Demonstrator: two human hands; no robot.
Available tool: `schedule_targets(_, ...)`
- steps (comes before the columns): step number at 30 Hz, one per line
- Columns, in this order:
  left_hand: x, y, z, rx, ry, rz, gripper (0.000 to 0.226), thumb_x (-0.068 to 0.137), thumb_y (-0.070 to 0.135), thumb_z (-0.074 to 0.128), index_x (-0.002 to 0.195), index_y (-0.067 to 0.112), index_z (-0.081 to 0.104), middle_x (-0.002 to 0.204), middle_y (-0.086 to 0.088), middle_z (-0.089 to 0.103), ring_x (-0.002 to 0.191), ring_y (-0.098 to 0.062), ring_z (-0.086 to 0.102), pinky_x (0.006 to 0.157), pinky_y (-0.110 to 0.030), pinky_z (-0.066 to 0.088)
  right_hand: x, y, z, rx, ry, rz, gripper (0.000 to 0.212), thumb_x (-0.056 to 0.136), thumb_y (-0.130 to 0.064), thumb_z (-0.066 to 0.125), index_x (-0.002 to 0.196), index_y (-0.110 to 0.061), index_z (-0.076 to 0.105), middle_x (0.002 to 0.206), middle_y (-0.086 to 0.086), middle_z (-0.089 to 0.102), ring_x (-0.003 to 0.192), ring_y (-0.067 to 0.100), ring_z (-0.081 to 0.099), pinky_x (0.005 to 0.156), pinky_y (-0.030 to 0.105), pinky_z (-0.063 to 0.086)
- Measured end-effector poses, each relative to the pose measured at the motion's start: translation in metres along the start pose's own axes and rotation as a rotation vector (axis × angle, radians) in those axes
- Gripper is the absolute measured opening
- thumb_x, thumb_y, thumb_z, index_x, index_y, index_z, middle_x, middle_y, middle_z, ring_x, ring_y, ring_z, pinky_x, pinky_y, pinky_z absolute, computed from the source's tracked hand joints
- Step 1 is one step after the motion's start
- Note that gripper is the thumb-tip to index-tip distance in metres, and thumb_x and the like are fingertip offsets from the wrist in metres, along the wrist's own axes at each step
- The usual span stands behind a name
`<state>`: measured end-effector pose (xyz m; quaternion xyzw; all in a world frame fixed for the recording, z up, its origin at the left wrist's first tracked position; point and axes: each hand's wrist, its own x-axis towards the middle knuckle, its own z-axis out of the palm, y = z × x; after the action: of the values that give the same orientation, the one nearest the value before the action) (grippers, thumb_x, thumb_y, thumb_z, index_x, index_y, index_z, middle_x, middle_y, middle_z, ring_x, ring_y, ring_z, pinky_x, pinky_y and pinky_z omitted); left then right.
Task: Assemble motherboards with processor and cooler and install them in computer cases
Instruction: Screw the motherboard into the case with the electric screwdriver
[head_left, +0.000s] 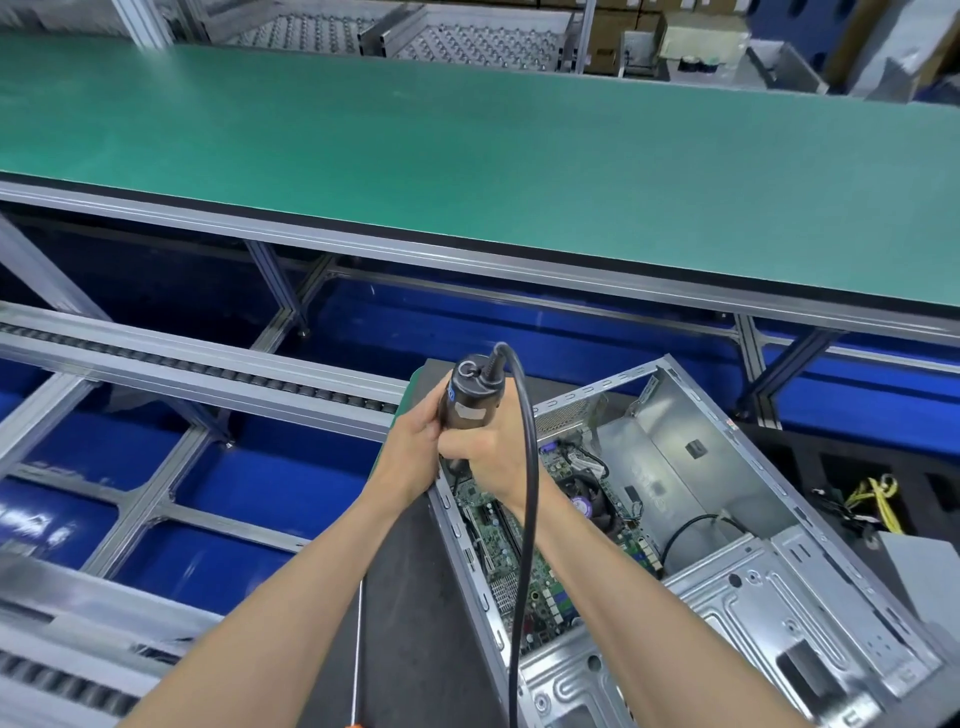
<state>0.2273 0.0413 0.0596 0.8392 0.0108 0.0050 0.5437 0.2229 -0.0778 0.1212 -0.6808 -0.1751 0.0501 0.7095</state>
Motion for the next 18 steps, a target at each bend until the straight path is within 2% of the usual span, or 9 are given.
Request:
schedule_targets(1, 0.0, 0.001, 0.0, -0.009, 0.003, -0.013, 0.06, 0.092, 0.003, 0.054, 0.102, 0.062, 0.056, 0.088, 0.033, 0.067, 0.076, 0.011, 0.062, 0.062, -0.007, 0.048, 0.0, 0.002, 0.0, -0.003, -0.003, -0.002, 0.011, 0.056, 0.005, 0.056, 0.065, 0.0, 0.06, 0.054, 0.023, 0.046, 0.045, 0.025, 0.036, 0.041, 0.034, 0.031)
schedule_targets(2, 0.0, 0.001, 0.0, -0.018, 0.007, -0.022, 0.06, 0.092, 0.005, 0.055, 0.101, 0.064, 0.056, 0.087, 0.033, 0.067, 0.075, 0.012, 0.062, 0.062, -0.006, 0.048, 0.001, 0.003, 0.001, -0.001, -0.003, 0.011, 0.017, 0.056, 0.003, 0.056, 0.069, 0.013, 0.052, 0.056, 0.028, 0.043, 0.047, 0.03, 0.034, 0.041, 0.039, 0.031)
schedule_targets(3, -0.001, 0.002, 0.0, -0.03, 0.009, -0.028, 0.059, 0.091, 0.006, 0.056, 0.099, 0.065, 0.056, 0.086, 0.033, 0.068, 0.075, 0.013, 0.062, 0.062, -0.006, 0.049, 0.0, 0.004, 0.001, -0.011, -0.01, 0.01, 0.019, 0.056, 0.003, 0.057, 0.07, 0.015, 0.049, 0.057, 0.03, 0.042, 0.048, 0.029, 0.034, 0.042, 0.042, 0.031)
schedule_targets(6, -0.003, 0.003, 0.0, -0.046, -0.004, -0.044, 0.052, 0.088, 0.014, 0.057, 0.094, 0.065, 0.055, 0.082, 0.033, 0.067, 0.072, 0.009, 0.062, 0.063, -0.013, 0.053, 0.0, 0.004, 0.003, -0.002, -0.031, 0.021, 0.017, 0.058, 0.003, 0.057, 0.07, 0.012, 0.049, 0.06, 0.03, 0.044, 0.051, 0.023, 0.039, 0.046, 0.039, 0.034)
schedule_targets(10, -0.005, 0.006, 0.0, -0.071, -0.024, -0.028, 0.045, 0.08, 0.023, 0.055, 0.086, 0.068, 0.051, 0.079, 0.027, 0.066, 0.076, -0.01, 0.059, 0.074, -0.038, 0.057, 0.001, 0.011, 0.005, -0.019, -0.049, 0.026, 0.013, 0.06, 0.002, 0.058, 0.072, 0.007, 0.053, 0.061, 0.026, 0.048, 0.053, 0.022, 0.042, 0.05, 0.034, 0.035)
schedule_targets(14, -0.005, 0.004, -0.001, -0.093, -0.023, -0.042, 0.04, 0.079, 0.026, 0.055, 0.087, 0.065, 0.056, 0.078, 0.026, 0.068, 0.079, -0.011, 0.061, 0.08, -0.043, 0.057, 0.0, 0.015, 0.005, -0.041, -0.053, 0.028, 0.007, 0.062, 0.001, 0.059, 0.067, -0.003, 0.056, 0.055, -0.001, 0.049, 0.05, 0.013, 0.043, 0.049, 0.024, 0.035)
schedule_targets(18, -0.005, 0.003, -0.001, -0.106, -0.038, -0.044, 0.023, 0.07, 0.045, 0.054, 0.087, 0.061, 0.058, 0.08, 0.025, 0.069, 0.081, -0.014, 0.064, 0.078, -0.04, 0.058, 0.0, 0.015, 0.007, -0.017, -0.055, 0.032, 0.009, 0.063, 0.003, 0.06, 0.069, -0.001, 0.055, 0.059, 0.006, 0.05, 0.052, 0.017, 0.044, 0.05, 0.027, 0.035)
